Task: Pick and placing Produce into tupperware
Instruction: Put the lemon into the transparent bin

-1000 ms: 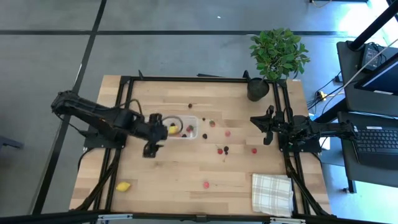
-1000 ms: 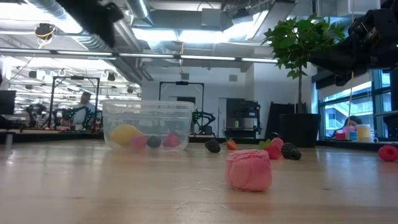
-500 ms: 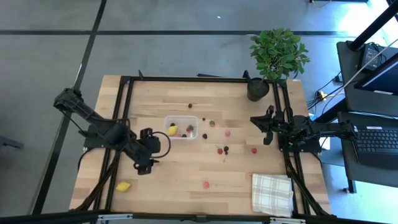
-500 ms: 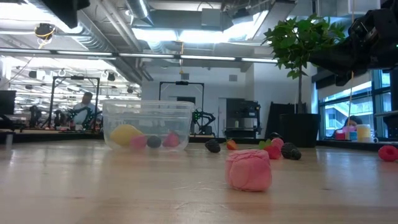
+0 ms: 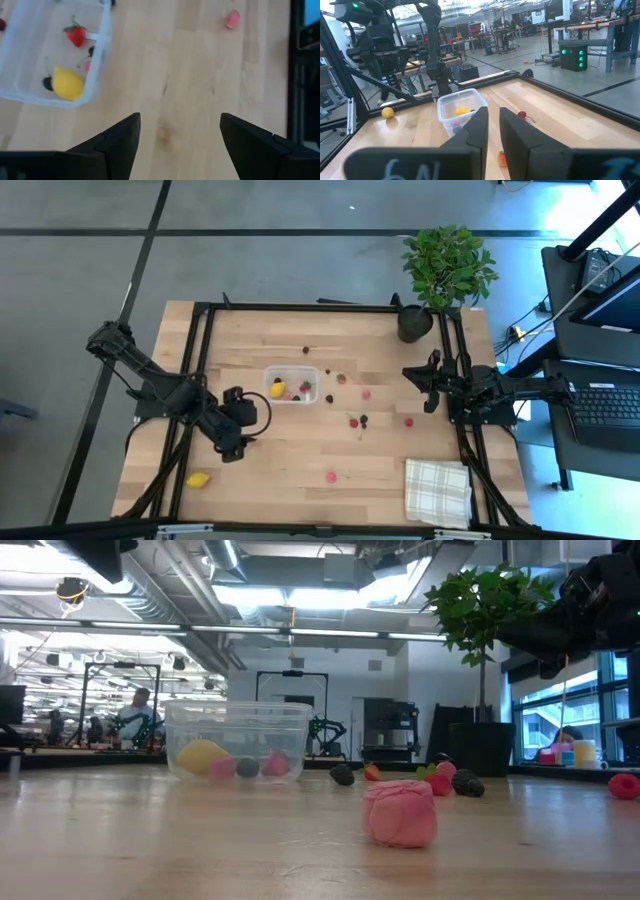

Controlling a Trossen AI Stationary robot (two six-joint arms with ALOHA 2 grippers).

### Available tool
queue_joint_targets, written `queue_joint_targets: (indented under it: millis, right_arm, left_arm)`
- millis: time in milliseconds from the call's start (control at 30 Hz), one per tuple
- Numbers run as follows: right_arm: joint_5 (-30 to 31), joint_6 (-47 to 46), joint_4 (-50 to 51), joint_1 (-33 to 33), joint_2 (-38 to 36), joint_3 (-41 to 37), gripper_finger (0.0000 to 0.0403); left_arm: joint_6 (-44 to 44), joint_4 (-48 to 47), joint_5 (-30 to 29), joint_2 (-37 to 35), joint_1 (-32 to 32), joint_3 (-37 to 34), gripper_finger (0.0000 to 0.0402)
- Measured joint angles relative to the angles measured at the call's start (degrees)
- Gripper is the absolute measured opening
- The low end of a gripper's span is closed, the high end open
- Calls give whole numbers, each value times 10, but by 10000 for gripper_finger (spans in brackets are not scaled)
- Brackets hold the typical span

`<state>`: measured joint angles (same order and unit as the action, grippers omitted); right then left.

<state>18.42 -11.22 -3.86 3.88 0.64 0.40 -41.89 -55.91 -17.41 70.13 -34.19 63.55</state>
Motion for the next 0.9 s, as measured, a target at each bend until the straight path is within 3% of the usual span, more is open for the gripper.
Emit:
queue_joint_targets:
  millis: [267,467,667,900]
  right_arm:
    - [0,0,0,0,0,0,51]
    - [0,0,0,0,0,0,51]
    - [0,2,0,0,0,0,51]
    - [0,-2,0,0,0,0,51]
  left_arm:
    - [-24,-3,34,0,-43,0,265]
    - [44,-26,25,22,-119,-1,265]
    - [-17,-26,14,78,-162,-1,265]
    - [-208,-53,97,131,-198,-1,265]
